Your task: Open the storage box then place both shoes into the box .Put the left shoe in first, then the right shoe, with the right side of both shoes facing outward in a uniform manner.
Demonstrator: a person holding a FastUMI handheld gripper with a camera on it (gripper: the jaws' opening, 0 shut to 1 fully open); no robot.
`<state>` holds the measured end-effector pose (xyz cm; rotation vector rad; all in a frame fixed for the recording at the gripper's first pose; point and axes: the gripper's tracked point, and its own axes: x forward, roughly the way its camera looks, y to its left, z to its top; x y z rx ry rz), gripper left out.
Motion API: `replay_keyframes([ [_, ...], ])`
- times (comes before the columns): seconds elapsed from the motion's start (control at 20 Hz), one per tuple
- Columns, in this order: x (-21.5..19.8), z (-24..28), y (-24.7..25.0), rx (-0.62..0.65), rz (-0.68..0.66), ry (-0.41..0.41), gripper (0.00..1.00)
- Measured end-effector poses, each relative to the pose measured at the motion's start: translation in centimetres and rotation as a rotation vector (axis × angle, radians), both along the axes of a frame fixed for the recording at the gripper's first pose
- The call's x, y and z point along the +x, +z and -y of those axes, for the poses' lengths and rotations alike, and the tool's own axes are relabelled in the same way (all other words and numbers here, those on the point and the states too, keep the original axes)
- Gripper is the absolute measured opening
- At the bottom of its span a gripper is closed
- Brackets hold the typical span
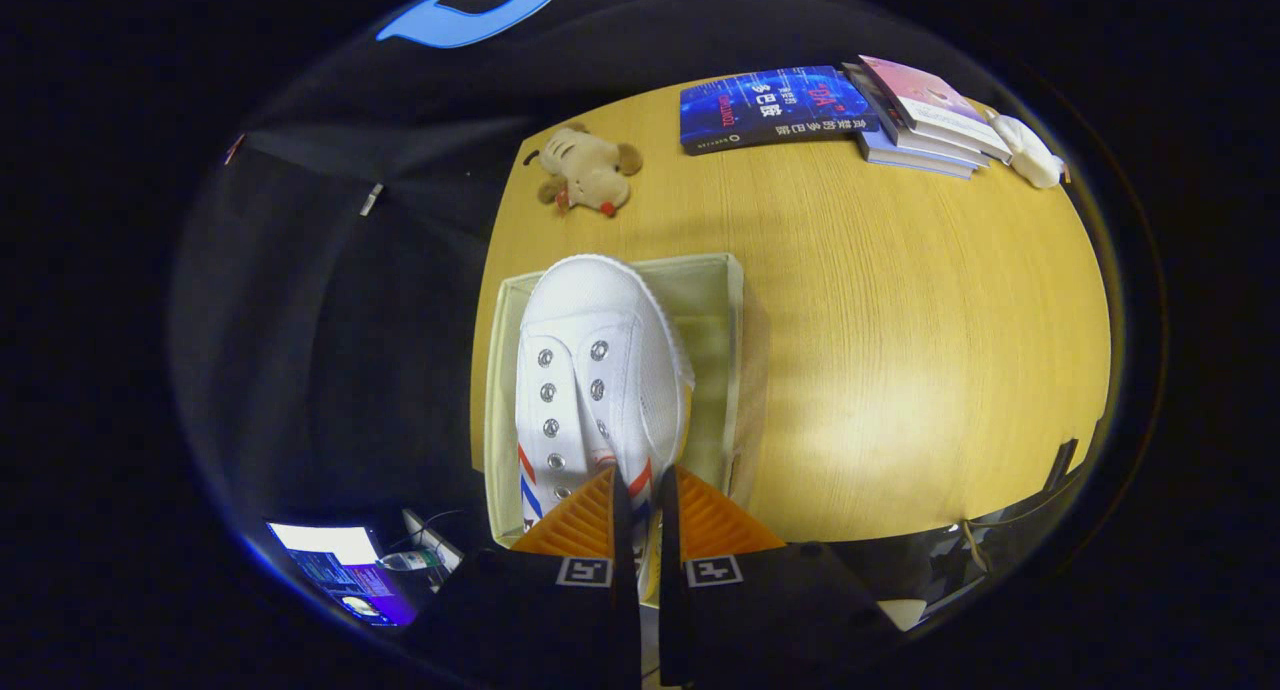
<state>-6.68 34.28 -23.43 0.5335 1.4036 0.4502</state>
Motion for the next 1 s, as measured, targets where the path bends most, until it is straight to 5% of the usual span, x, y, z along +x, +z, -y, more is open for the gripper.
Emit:
replay_keyframes([
  [0.2, -0.3, 0.0, -1.3, -0.063, -0.014, 0.01, 0.14],
  [0.4, 0.9, -0.4, 0.2, -0.014, 0.028, -0.017, 0.51],
  [0.45, 1.1, -0.9, 0.3, 0.001, 0.034, -0.02, 0.75],
  [0.55, 1.0, -1.1, 0.6, 0.014, 0.044, -0.02, 0.88],
  [1.0, 1.9, -0.2, 3.6, 0.075, 0.199, -0.05, 0.97],
])
